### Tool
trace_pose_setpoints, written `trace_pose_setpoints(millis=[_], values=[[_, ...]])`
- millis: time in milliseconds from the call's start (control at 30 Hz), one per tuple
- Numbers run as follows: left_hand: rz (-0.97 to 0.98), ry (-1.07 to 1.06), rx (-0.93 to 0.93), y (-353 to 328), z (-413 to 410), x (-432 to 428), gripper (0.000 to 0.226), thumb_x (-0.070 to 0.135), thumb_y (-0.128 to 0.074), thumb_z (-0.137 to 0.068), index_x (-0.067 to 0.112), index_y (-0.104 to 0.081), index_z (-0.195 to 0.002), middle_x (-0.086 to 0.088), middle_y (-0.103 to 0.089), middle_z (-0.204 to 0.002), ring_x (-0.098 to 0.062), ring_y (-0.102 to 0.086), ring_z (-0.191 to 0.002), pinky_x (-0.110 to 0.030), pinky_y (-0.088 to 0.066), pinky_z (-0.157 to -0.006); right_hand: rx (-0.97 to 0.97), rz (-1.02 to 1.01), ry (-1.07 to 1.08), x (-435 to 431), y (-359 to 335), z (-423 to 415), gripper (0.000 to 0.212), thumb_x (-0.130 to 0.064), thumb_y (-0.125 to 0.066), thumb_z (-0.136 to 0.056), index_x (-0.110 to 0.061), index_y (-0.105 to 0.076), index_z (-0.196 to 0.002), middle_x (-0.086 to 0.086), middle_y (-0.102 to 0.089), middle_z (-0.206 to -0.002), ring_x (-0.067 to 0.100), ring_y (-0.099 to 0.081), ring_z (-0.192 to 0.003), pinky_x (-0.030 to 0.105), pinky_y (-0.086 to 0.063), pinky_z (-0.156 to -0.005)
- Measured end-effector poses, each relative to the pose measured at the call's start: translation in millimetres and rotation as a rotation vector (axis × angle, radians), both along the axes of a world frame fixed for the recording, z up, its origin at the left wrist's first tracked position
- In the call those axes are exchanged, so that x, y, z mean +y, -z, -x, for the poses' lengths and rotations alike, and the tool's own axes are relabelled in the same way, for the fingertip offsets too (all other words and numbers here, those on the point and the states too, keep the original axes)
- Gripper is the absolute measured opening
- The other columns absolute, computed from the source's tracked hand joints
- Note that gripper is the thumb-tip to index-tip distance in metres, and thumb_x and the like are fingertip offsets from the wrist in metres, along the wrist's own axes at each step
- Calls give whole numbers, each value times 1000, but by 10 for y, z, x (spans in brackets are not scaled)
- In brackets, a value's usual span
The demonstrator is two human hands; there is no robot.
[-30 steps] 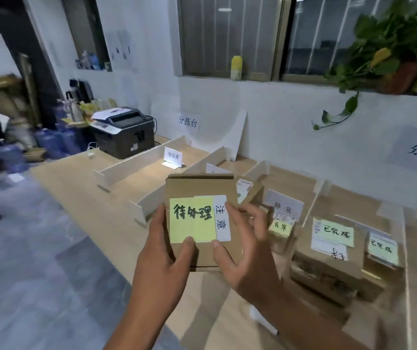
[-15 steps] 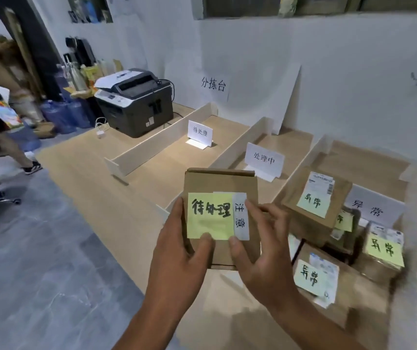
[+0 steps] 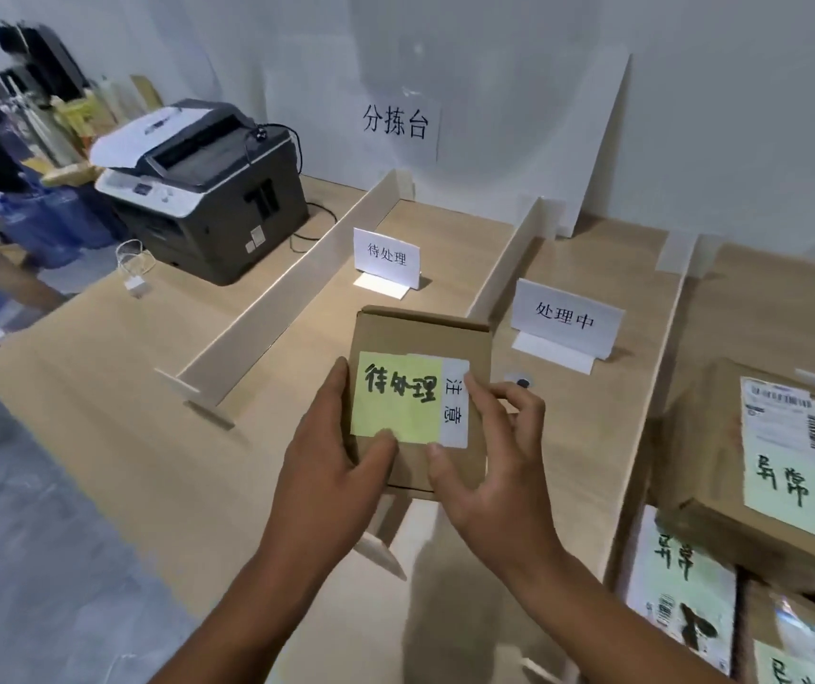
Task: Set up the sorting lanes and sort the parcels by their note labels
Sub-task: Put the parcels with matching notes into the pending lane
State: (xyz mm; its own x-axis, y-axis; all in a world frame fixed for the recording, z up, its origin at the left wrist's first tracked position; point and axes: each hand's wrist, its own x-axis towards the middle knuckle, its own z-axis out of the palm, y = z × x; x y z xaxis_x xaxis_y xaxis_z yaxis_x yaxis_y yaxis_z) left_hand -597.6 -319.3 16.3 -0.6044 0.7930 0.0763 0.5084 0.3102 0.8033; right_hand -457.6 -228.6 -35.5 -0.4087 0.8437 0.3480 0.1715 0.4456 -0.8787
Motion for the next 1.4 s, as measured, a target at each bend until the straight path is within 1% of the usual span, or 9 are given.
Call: trace_pose_setpoints(millis=[167,300,400,533,667,833,967,1133,1400], values=[[86,120,-24,439,1398,609,68,40,-55,-80,64,-29,-138,50,-53,-115,12,-59,-107,-6,-50,-68,-75,128,74,302,470,1204,70,-28,-73,-91,-26,-39,-152,-16,-26,-134,-4,-38,-133,4,-43,-95],[131,169,-61,866,2509,1180,70,37,-56,-76,62,-33,-138,56,-49,-112,22,-53,-105,-13,-44,-75,-207,134,148,775,861,2238,68,-42,-67,-91,-41,-31,-149,-22,-22,-134,3,-43,-129,6,-50,-86],[206,225,-64,1200,3163,1585,62,32,-57,-77,65,-35,-125,55,-50,-108,21,-55,-99,-17,-45,-73,-313,197,172,1114,1189,2887,65,-55,-59,-90,-50,-25,-145,-19,-23,-133,9,-50,-127,25,-60,-83],[269,253,-79,1610,3821,2031,52,25,-61,-77,48,-41,-120,39,-59,-113,11,-57,-103,-25,-47,-76,-463,221,177,1524,1543,3579,69,-62,-48,-86,-42,-27,-149,-12,-27,-130,17,-53,-115,43,-49,-100],[351,218,-138,1979,4206,2426,55,23,-57,-77,36,-46,-129,11,-64,-122,-15,-63,-109,-44,-54,-94,-483,311,130,1896,1825,4036,74,-50,-57,-87,-23,-37,-152,-1,-29,-128,29,-53,-114,46,-45,-105],[415,150,-78,2331,4397,2781,48,21,-59,-81,29,-47,-127,5,-57,-119,-23,-59,-107,-34,-47,-81,-464,231,215,2122,2155,4407,63,-22,-73,-82,-4,-56,-140,18,-43,-119,38,-53,-103,48,-50,-93],[448,106,13,2425,4371,2843,46,19,-55,-84,20,-44,-128,0,-49,-130,-25,-51,-118,-36,-45,-81,-470,194,260,2147,2259,4494,65,-20,-75,-79,-5,-57,-140,18,-45,-119,40,-55,-101,48,-52,-87],[398,178,228,2145,4167,2733,62,6,-54,-90,-3,-37,-149,-17,-35,-158,-32,-27,-146,-37,-24,-118,-443,325,144,2077,1957,4194,70,-41,-62,-92,-23,-37,-155,10,-33,-145,35,-49,-127,47,-43,-108],[144,504,212,1047,2810,2163,66,26,-60,-97,21,-35,-158,1,-26,-167,-19,-15,-156,-40,-14,-127,-507,166,351,1409,797,2378,79,-86,-22,-85,-50,-12,-154,-25,-9,-164,5,-14,-152,41,-32,-119]])
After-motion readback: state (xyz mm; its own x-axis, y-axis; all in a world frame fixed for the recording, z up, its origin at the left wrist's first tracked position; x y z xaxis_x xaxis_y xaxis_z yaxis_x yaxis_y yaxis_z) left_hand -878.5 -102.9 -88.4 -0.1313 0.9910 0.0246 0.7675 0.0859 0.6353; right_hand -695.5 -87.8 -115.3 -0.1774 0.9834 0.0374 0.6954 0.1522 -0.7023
